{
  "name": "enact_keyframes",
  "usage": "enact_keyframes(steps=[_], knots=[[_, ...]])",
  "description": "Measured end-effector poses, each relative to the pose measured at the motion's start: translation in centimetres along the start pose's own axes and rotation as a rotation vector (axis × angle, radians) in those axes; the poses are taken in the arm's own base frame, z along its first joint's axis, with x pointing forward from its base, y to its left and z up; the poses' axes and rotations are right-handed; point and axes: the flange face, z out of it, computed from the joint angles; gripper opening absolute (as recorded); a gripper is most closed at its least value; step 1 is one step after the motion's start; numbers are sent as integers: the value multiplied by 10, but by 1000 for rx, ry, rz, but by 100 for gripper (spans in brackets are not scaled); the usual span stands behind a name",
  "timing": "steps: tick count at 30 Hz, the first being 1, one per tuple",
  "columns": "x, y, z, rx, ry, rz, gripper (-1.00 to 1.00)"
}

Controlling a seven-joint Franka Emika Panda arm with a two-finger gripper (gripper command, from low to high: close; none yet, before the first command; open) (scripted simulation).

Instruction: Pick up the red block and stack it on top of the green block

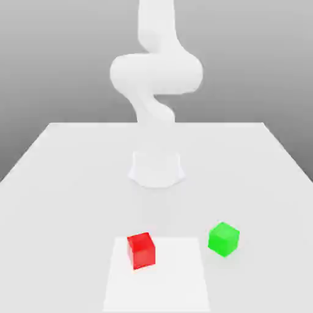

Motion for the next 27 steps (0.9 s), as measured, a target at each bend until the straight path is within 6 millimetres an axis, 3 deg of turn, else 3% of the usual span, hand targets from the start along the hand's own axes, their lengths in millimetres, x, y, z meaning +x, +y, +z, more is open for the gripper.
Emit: enact_keyframes(steps=[6,13,17,22,27], knots=[[-27,39,133,-209,-48,268,0],[-73,123,252,-440,-87,589,0],[-109,179,299,-569,-105,779,0],[-160,244,334,-721,-122,1009,0],[-178,265,360,-740,-123,1050,0]])
